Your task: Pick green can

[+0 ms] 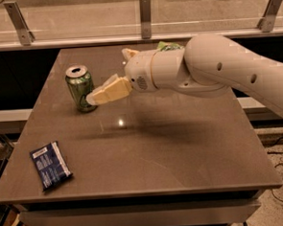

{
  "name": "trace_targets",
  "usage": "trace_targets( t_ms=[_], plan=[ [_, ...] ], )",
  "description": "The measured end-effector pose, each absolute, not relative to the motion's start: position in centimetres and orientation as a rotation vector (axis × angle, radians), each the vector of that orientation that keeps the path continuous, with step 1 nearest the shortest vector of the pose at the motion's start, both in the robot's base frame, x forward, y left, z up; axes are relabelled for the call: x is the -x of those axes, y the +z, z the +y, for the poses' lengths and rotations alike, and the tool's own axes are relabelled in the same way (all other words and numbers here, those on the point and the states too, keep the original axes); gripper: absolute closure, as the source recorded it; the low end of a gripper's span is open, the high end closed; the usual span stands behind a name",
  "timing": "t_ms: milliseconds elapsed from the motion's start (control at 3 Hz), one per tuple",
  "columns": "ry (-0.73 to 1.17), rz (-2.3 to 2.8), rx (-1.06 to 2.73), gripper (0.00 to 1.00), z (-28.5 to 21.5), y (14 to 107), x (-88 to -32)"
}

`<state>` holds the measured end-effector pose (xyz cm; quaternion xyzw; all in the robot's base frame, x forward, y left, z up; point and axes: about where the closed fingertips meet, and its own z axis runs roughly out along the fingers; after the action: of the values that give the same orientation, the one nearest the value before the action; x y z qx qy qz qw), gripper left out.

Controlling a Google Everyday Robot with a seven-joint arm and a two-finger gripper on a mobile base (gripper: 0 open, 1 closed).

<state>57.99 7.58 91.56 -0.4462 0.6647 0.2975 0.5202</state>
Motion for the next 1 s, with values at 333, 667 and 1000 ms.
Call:
trace_targets(
  t_ms=[333,667,1000],
  plan=[
    [0.726,1.602,1.04,0.0,9.4,90.8,-58.0],
    [0.748,1.594,1.038,0.0,11.5,90.5,-57.5],
    [0.778,1.583,1.052,0.0,13.8,90.0,-56.8]
  ],
)
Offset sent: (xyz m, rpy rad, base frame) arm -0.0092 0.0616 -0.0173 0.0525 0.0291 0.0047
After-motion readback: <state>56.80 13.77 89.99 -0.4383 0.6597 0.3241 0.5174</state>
